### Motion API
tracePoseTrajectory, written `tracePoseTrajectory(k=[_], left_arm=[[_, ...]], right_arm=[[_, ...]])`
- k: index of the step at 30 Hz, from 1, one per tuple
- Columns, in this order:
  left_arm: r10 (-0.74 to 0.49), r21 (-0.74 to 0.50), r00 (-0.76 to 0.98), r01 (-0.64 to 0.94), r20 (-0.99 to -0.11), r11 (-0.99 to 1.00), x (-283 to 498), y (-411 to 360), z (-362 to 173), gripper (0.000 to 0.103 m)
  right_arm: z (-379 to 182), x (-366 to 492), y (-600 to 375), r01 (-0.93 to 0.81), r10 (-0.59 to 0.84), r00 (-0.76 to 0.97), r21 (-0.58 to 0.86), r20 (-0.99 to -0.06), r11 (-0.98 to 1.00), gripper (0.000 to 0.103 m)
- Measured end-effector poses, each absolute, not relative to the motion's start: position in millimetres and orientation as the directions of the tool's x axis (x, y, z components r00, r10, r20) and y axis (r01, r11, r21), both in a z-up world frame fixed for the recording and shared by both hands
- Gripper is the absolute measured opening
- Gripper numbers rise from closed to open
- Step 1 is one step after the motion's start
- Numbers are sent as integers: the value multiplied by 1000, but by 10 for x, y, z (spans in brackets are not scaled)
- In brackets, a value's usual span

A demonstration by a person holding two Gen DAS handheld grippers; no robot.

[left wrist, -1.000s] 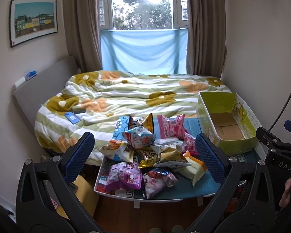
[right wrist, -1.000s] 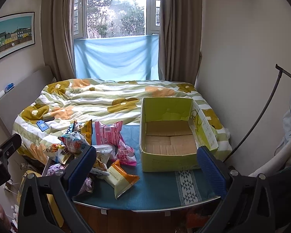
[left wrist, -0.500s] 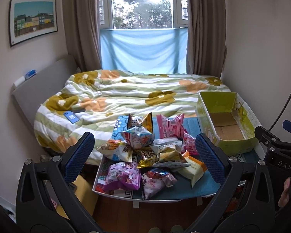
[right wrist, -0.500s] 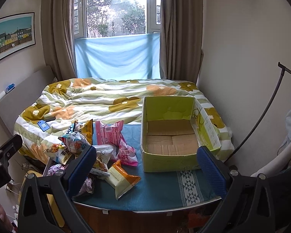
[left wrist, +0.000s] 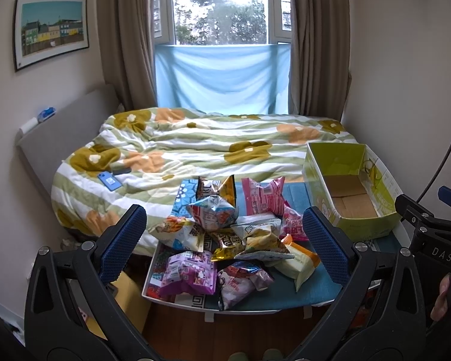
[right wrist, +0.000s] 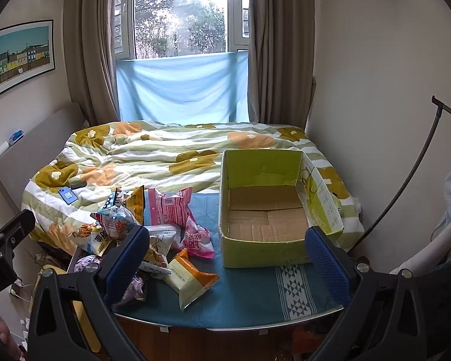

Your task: Organize snacks

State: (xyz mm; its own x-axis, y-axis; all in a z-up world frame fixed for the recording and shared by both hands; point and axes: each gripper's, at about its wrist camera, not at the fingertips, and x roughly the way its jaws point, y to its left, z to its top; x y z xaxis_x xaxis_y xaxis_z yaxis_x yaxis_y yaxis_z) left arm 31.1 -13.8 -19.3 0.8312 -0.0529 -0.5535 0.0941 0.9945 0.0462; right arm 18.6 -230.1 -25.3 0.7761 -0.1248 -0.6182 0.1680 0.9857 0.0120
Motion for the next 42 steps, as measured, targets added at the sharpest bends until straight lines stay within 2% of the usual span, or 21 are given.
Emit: tracePoseTrajectory(k=[33, 42], left_arm=[[-58, 33, 827, 92, -560, 995, 284, -168, -192, 103], [-20, 9, 759, 34, -651, 999, 377, -70, -609, 103]], right_arm=[[-244, 175, -2435, 168, -115, 784, 30, -610, 985, 103], [-366, 242, -2471, 111, -51, 767, 53, -640, 992, 103]])
